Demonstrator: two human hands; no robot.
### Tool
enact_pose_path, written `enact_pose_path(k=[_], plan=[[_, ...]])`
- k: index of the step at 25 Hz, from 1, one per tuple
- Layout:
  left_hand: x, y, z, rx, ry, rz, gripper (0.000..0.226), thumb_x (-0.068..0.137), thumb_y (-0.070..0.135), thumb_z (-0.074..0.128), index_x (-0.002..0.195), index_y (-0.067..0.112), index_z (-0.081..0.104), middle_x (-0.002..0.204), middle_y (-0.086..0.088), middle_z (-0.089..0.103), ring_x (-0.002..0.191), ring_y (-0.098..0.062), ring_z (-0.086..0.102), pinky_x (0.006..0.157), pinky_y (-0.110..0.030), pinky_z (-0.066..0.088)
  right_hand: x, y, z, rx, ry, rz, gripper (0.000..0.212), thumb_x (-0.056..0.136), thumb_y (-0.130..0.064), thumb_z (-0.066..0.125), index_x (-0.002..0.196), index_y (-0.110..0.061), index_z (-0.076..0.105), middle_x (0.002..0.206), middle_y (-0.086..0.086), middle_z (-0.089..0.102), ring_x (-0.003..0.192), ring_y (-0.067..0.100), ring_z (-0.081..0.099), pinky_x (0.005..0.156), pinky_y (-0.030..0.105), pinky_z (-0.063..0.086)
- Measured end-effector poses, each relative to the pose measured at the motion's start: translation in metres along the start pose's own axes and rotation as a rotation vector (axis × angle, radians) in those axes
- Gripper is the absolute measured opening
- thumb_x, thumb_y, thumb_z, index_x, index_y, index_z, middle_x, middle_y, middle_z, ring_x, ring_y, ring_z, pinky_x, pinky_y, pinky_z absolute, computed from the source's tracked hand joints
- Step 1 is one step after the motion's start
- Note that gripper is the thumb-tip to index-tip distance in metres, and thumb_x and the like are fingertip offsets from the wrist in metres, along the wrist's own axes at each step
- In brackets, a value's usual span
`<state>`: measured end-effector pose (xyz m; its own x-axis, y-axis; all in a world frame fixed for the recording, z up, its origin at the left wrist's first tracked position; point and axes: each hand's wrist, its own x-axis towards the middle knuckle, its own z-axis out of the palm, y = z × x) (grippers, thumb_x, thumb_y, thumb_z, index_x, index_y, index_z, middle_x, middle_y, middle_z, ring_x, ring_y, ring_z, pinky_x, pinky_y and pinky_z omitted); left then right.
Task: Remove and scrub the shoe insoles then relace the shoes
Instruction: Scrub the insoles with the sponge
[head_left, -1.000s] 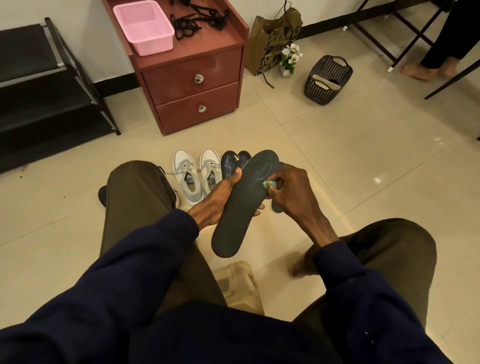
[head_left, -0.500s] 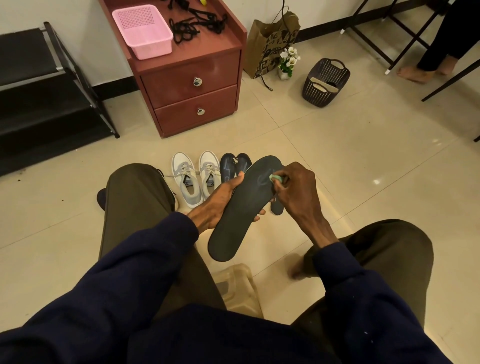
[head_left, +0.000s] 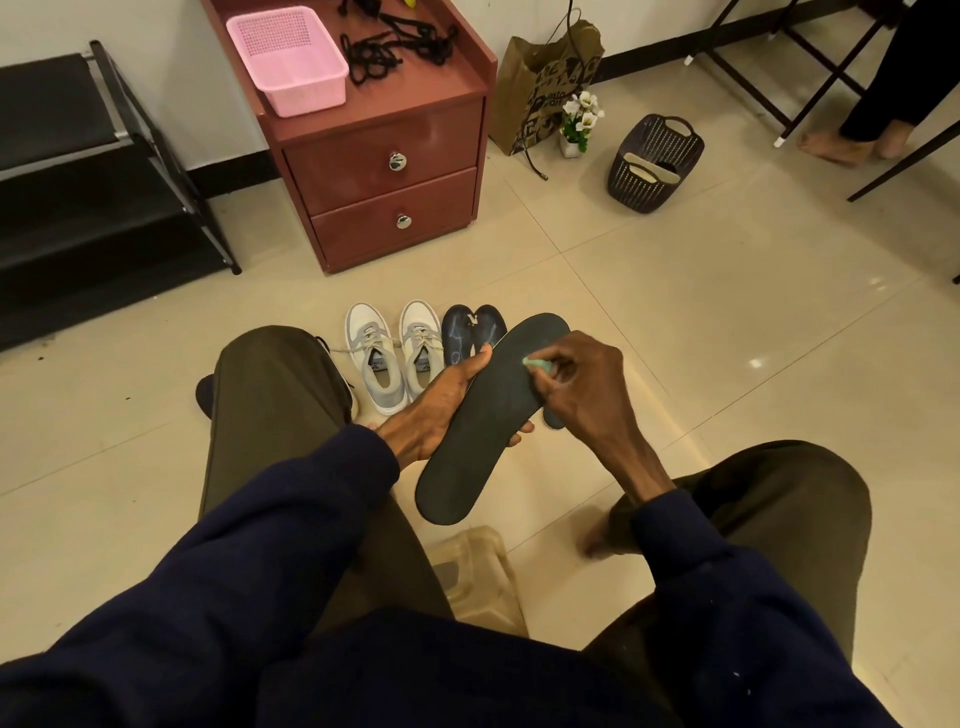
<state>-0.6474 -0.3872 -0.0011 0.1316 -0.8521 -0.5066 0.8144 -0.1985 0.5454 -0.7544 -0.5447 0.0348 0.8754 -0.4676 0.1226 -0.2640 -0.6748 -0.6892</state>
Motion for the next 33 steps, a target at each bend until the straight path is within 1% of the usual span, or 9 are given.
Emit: enact_pose_path(k=[2, 7, 10, 12, 17, 22, 24, 28, 33], plan=[[-0.001, 0.000, 0.001, -0.022, 0.030, 0.000, 0.074, 0.102, 0.063, 0.043, 0.139, 0.000, 0.057, 0.114, -0.028, 0.066, 0.087, -0.038, 0.067, 0.075, -0.043, 0.057, -0.003, -0.009, 0.004, 0.031, -0.149, -0.055, 0.011, 0.085, -0.012, 0.080, 0.095, -0.012, 0.081, 0.087, -0.001, 0.069, 0.075, 0.004, 0.061, 0.064, 0.010, 0.046], [-0.002, 0.002, 0.001, -0.004, -0.043, 0.029, 0.074, 0.103, 0.062, 0.044, 0.147, 0.003, 0.051, 0.137, -0.032, 0.055, 0.095, -0.039, 0.063, 0.078, -0.043, 0.057, 0.008, 0.013, -0.009, -0.084, 0.133, 0.087, 0.007, 0.088, -0.013, 0.076, 0.094, -0.013, 0.080, 0.088, 0.000, 0.069, 0.078, 0.011, 0.061, 0.067, 0.025, 0.052], [-0.002, 0.000, -0.001, 0.008, 0.024, 0.008, 0.075, 0.101, 0.063, 0.047, 0.143, 0.002, 0.054, 0.123, -0.030, 0.062, 0.093, -0.040, 0.065, 0.078, -0.044, 0.056, -0.002, -0.002, -0.003, 0.011, -0.097, 0.000, 0.010, 0.085, -0.012, 0.080, 0.094, -0.012, 0.081, 0.085, -0.002, 0.068, 0.074, 0.003, 0.061, 0.062, 0.011, 0.045], [-0.002, 0.001, -0.001, 0.000, 0.031, 0.015, 0.075, 0.101, 0.063, 0.047, 0.142, 0.000, 0.055, 0.118, -0.029, 0.063, 0.091, -0.040, 0.064, 0.077, -0.044, 0.055, -0.004, -0.009, 0.000, 0.036, -0.193, -0.036, 0.010, 0.083, -0.014, 0.083, 0.093, -0.011, 0.081, 0.084, -0.003, 0.069, 0.071, 0.003, 0.061, 0.061, 0.010, 0.044], [-0.004, 0.002, 0.003, -0.005, -0.016, 0.019, 0.072, 0.104, 0.060, 0.040, 0.145, 0.003, 0.053, 0.140, -0.032, 0.055, 0.094, -0.039, 0.064, 0.078, -0.043, 0.056, 0.005, 0.013, -0.010, -0.061, 0.118, 0.080, 0.006, 0.087, -0.014, 0.078, 0.092, -0.012, 0.080, 0.085, -0.001, 0.069, 0.071, 0.005, 0.058, 0.063, 0.016, 0.043], [-0.007, 0.002, 0.005, -0.052, 0.066, 0.031, 0.064, 0.105, 0.059, 0.041, 0.140, 0.008, 0.059, 0.115, -0.020, 0.071, 0.088, -0.035, 0.071, 0.085, -0.054, 0.057, -0.008, -0.013, 0.002, 0.041, -0.331, -0.052, 0.009, 0.085, -0.015, 0.081, 0.093, -0.013, 0.081, 0.086, -0.004, 0.068, 0.073, 0.008, 0.063, 0.060, 0.014, 0.049], [-0.005, 0.001, 0.005, -0.046, 0.036, 0.039, 0.074, 0.102, 0.066, 0.040, 0.143, 0.006, 0.055, 0.122, -0.024, 0.066, 0.090, -0.036, 0.069, 0.082, -0.051, 0.058, -0.003, -0.008, 0.000, 0.024, -0.270, -0.064, 0.007, 0.085, -0.015, 0.081, 0.091, -0.012, 0.081, 0.082, -0.003, 0.068, 0.069, 0.007, 0.062, 0.059, 0.013, 0.046], [-0.006, 0.003, 0.006, -0.002, -0.045, 0.028, 0.077, 0.104, 0.065, 0.034, 0.143, 0.002, 0.056, 0.136, -0.032, 0.056, 0.096, -0.039, 0.063, 0.080, -0.044, 0.056, 0.005, 0.016, -0.009, -0.067, 0.089, 0.038, 0.006, 0.087, -0.014, 0.078, 0.092, -0.012, 0.080, 0.084, -0.002, 0.068, 0.073, 0.006, 0.058, 0.064, 0.021, 0.046], [-0.005, 0.002, 0.004, 0.000, 0.006, 0.005, 0.076, 0.102, 0.064, 0.041, 0.138, 0.000, 0.059, 0.119, -0.031, 0.062, 0.090, -0.041, 0.065, 0.075, -0.046, 0.056, -0.001, 0.000, -0.001, 0.029, -0.126, -0.050, 0.009, 0.085, -0.014, 0.081, 0.094, -0.012, 0.081, 0.085, -0.001, 0.070, 0.074, 0.004, 0.063, 0.063, 0.011, 0.048]])
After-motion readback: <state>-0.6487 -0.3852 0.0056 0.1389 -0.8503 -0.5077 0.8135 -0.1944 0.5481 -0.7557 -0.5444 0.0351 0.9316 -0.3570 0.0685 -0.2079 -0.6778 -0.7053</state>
